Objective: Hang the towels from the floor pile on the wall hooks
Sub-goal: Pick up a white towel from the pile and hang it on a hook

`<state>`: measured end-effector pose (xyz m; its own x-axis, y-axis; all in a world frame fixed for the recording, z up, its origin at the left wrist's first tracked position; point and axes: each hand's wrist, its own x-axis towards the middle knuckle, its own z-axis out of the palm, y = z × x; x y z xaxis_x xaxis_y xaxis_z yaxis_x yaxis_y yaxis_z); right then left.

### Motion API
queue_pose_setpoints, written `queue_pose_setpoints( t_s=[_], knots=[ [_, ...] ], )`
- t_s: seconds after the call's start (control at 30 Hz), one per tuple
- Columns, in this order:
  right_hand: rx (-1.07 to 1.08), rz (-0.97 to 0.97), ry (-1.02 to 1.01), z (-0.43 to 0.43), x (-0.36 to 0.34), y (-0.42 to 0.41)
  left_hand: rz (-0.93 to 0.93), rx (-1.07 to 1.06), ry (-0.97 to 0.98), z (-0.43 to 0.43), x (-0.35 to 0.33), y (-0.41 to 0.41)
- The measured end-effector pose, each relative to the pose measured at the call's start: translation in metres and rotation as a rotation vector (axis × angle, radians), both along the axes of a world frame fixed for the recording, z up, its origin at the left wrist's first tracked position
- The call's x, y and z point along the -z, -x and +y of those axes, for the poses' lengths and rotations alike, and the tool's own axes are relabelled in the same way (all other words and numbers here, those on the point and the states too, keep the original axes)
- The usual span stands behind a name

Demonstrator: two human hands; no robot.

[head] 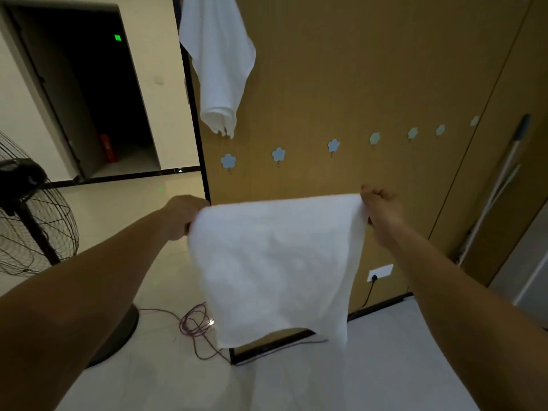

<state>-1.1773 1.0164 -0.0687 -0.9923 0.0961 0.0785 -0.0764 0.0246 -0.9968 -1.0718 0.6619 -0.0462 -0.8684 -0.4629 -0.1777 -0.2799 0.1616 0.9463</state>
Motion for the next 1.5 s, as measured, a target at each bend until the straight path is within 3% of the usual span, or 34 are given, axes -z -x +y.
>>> queue_pose_setpoints(
  t_s=[0.23, 0.33, 0.47, 0.53, 0.6, 0.7, 0.77, 0.87, 0.97, 1.1, 1.2, 1.3, 1.4, 1.5],
  knots=[
    [0.056, -0.038, -0.251, 0.001, 0.014, -0.004, -0.099, -0.199, 0.105, -0.006, 0.004, 0.009],
    [0.004, -0.066, -0.248, -0.001, 0.013, -0.002, -0.090, -0.181, -0.045, -0.011, 0.007, 0.009],
    [-0.202, -0.235, -0.154, -0.001, 0.017, -0.006, -0.023, -0.091, -0.203, -0.026, 0.013, 0.010],
    [-0.294, -0.296, -0.205, 0.001, 0.016, -0.006, 0.001, -0.120, -0.235, -0.024, 0.012, 0.008],
    [-0.314, -0.269, -0.230, 0.002, 0.006, -0.002, 0.032, -0.122, -0.232, -0.021, 0.009, 0.009],
    [-0.198, -0.088, -0.076, -0.003, -0.009, 0.000, 0.129, -0.152, -0.257, -0.018, -0.002, 0.012],
    [-0.179, -0.083, -0.071, -0.007, 0.001, -0.007, 0.164, -0.186, -0.271, -0.019, -0.006, 0.014],
    [-0.137, -0.138, -0.170, -0.007, 0.022, -0.016, 0.123, -0.235, -0.239, -0.021, -0.002, 0.017],
    [-0.042, -0.044, -0.296, -0.002, 0.023, -0.013, 0.085, -0.300, -0.223, -0.020, 0.007, 0.021],
    [-0.072, 0.024, -0.695, -0.005, 0.019, -0.009, 0.083, -0.334, -0.156, -0.016, 0.012, 0.027],
    [-0.178, 0.026, -0.882, -0.005, 0.014, -0.008, 0.068, -0.259, 0.068, -0.013, 0.012, 0.023],
    [-0.308, -0.023, -0.742, -0.005, 0.005, -0.006, -0.024, -0.114, 0.171, -0.012, 0.004, 0.006],
    [-0.415, -0.053, -0.750, -0.002, -0.004, -0.006, -0.093, -0.028, 0.177, -0.009, 0.003, 0.000],
    [-0.395, -0.005, -0.795, 0.003, -0.006, 0.001, -0.169, 0.164, -0.019, -0.008, -0.001, -0.008]
  ],
)
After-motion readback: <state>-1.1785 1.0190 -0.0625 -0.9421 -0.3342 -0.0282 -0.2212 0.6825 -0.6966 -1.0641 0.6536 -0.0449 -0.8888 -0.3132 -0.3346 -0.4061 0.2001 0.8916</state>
